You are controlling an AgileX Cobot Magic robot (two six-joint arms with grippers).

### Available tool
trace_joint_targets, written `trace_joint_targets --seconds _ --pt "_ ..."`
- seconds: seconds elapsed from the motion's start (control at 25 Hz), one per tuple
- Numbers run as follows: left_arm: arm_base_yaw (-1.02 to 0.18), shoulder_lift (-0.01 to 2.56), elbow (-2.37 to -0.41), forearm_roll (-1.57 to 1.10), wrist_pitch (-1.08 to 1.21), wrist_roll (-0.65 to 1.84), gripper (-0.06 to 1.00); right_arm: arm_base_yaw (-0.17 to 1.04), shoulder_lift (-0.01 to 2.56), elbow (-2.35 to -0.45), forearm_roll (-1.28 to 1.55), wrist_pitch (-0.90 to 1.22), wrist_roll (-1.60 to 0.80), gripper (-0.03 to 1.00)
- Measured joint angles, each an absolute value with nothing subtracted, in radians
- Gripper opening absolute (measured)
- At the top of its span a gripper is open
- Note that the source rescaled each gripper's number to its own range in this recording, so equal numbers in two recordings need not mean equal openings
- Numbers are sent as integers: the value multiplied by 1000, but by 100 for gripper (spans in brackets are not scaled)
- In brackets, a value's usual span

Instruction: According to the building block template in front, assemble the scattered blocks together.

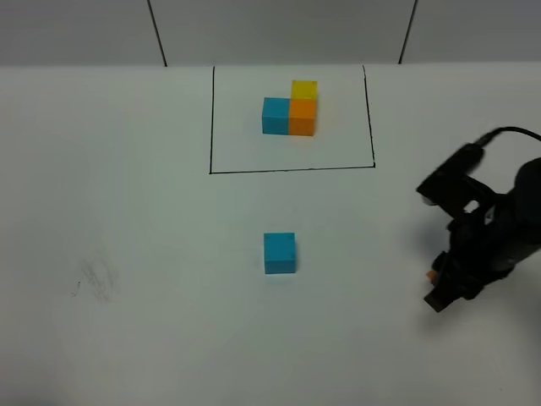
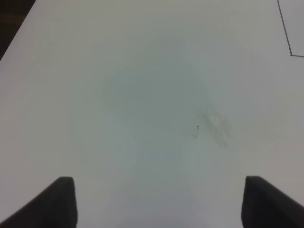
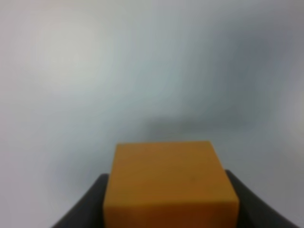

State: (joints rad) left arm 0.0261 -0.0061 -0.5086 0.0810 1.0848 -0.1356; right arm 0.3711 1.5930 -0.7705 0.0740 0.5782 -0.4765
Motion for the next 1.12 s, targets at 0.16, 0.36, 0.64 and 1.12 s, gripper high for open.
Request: trace_joint_targets --seconds 0.16,0.36,0.64,1.12 --pt "26 -6 -509 81 1085 -136 60 432 1672 -883 121 638 -670 23" --pt "26 -6 -509 81 1085 -136 60 476 1821 -1051 80 765 -735 23" --pt "26 -6 -509 81 1085 -136 60 560 1932 -1199 -10 804 -776 23" --pt "26 -6 -509 81 1084 -136 60 651 1993 -1275 10 774 -866 23"
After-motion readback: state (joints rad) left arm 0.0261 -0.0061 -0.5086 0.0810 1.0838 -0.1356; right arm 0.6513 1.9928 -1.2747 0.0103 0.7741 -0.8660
